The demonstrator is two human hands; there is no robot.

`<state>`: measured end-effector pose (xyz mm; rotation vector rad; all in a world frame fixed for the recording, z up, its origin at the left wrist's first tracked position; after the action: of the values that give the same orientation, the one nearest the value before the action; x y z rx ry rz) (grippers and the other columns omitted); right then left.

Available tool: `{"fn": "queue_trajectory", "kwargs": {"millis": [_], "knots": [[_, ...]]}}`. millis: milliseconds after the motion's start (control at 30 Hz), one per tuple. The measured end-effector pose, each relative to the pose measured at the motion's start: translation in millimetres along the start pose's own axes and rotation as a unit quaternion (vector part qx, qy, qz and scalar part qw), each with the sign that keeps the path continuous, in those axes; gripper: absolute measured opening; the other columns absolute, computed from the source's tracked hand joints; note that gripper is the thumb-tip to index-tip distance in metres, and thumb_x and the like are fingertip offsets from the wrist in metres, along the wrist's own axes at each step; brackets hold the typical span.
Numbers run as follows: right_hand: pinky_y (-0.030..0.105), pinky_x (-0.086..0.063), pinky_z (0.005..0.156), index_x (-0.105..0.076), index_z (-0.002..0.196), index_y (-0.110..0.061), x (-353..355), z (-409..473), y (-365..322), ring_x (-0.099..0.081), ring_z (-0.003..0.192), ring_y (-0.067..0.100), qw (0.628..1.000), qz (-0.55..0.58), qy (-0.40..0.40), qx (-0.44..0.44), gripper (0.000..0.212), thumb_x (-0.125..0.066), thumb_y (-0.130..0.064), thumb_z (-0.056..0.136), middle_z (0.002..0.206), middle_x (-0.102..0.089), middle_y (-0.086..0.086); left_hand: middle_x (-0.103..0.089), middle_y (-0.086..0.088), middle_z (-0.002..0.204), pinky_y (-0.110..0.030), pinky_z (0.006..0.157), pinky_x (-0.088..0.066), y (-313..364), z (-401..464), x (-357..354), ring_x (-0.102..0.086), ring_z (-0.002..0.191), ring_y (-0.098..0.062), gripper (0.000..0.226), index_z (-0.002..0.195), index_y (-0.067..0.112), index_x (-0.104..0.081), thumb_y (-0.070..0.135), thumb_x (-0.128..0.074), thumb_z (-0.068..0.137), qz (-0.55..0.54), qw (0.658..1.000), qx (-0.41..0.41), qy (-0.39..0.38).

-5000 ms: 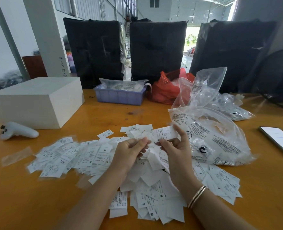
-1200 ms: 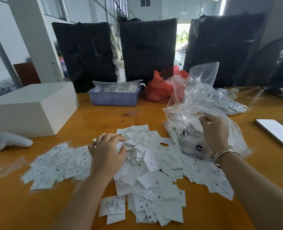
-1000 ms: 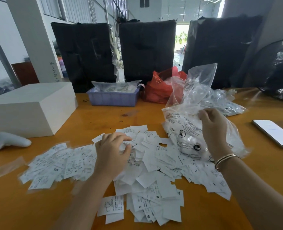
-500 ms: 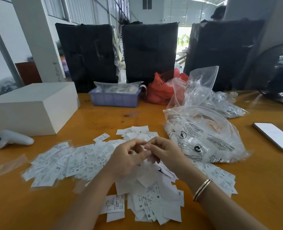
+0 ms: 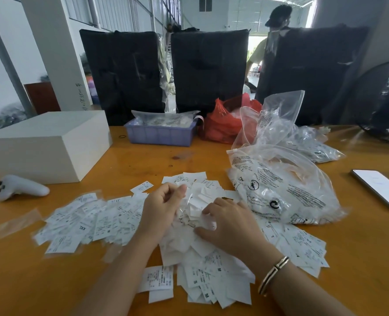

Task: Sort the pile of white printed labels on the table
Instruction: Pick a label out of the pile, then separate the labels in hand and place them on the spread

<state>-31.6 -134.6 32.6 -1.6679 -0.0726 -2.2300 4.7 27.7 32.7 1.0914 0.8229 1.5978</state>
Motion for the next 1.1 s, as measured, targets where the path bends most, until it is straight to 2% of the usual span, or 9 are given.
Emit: {"fn": "queue_trajectory", "kwargs": {"millis": [133,233,333,433,533,667,833,967,1100], "knots": [[0.027,-0.046,0.081,-0.065,0.103,-0.019,3.2,0.2,1.4,-0.058,0.093,0.015,0.999,0.034,0.002,-0.004,0.032,-0.045,-0.041,0.092,0.103,-0.064,-0.004,-0.04,0.013,0.042,-0.013,0.04,-0.029,1.8,0.8,0.4,-0.033,0.037,-0.003,0.047,0.069,0.015,-0.051,0.062,-0.05,0.077,0.012,1.0,0.004,0.003],[0.035,-0.051,0.07,-0.068,0.088,-0.012,5.7,-0.7,5.2,-0.059,0.078,0.017,0.997,0.074,0.006,-0.036,0.03,-0.044,-0.029,0.094,0.087,-0.067,0.001,-0.035,0.012,0.042,-0.014,0.04,-0.031,3.3,1.1,0.1,-0.031,0.037,-0.004,0.051,0.069,0.015,-0.051,0.065,-0.043,0.078,0.025,1.0,0.015,0.004],[0.028,-0.046,0.057,-0.07,0.078,-0.011,7.6,-0.4,8.1,-0.056,0.062,0.009,0.979,0.175,0.081,-0.061,0.028,-0.051,-0.024,0.094,0.076,-0.067,-0.002,-0.035,0.01,0.047,-0.012,0.046,-0.034,1.2,1.2,-0.4,-0.035,0.041,-0.003,0.05,0.078,0.006,-0.057,0.045,-0.034,0.099,-0.003,1.0,0.025,-0.007],[0.012,-0.03,0.039,-0.073,0.085,-0.019,10.1,1.0,17.6,-0.043,0.039,0.003,0.883,0.418,0.148,-0.15,0.022,-0.054,-0.018,0.094,0.058,-0.062,-0.018,-0.04,0.012,0.047,-0.011,0.046,-0.032,-1.8,1.2,-0.3,-0.034,0.043,-0.003,0.034,0.073,0.01,-0.055,0.019,-0.037,0.101,-0.054,0.998,0.035,-0.024],[0.018,-0.038,0.04,-0.074,0.09,-0.021,8.2,0.6,26.7,-0.048,0.041,0.008,0.742,0.616,0.149,-0.218,0.022,-0.052,-0.019,0.095,0.051,-0.059,-0.003,-0.052,0.011,0.051,-0.012,0.046,-0.038,-2.6,1.3,-2.7,-0.044,0.047,-0.005,0.024,0.076,0.015,-0.059,0.012,-0.046,0.096,-0.034,0.998,0.013,-0.045],[0.022,-0.045,0.043,-0.071,0.094,-0.012,1.4,0.9,31.9,-0.058,0.046,0.015,0.663,0.696,0.141,-0.236,0.017,-0.054,-0.014,0.094,0.065,-0.068,0.006,-0.071,0.012,0.072,-0.012,0.067,-0.05,-4.1,0.0,-9.4,-0.065,0.07,-0.001,0.011,0.084,0.018,-0.064,0.015,-0.058,0.093,-0.036,0.996,0.001,-0.08],[0.018,-0.052,0.056,-0.066,0.095,-0.006,-0.2,1.3,33.8,-0.064,0.061,0.013,0.605,0.759,0.145,-0.194,0.016,-0.059,0.005,0.085,0.073,-0.068,0.007,-0.075,0.008,0.084,-0.013,0.072,-0.052,-5.3,-1.3,-12.8,-0.07,0.083,-0.006,0.002,0.09,0.014,-0.063,0.013,-0.064,0.09,-0.07,0.992,0.008,-0.104],[0.022,-0.053,0.078,-0.071,0.061,-0.017,0.5,3.0,33.5,-0.068,0.09,0.016,0.622,0.748,0.157,-0.172,0.032,-0.061,0.008,0.079,0.099,-0.07,0.001,-0.075,0.005,0.086,-0.017,0.075,-0.054,-4.6,-0.9,-11.9,-0.071,0.086,-0.01,0.007,0.09,0.013,-0.063,0.01,-0.067,0.086,-0.098,0.99,0.016,-0.097],[0.02,-0.054,0.074,-0.074,0.064,-0.017,0.8,2.9,33.2,-0.069,0.085,0.02,0.642,0.738,0.143,-0.152,0.032,-0.061,0.007,0.08,0.084,-0.072,0.001,-0.075,0.004,0.084,-0.016,0.071,-0.053,-5.0,1.0,-11.3,-0.071,0.086,-0.01,0.011,0.086,0.015,-0.064,0.006,-0.07,0.083,-0.125,0.989,0.025,-0.075]]}}
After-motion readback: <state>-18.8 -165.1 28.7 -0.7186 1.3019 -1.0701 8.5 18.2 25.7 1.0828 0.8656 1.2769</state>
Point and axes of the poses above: each hand's wrist, its own z-axis towards the middle knuckle, its own x-axis out of the back of the hand, y = z × x, the point moved 2 cm from there along z, towards the middle knuckle
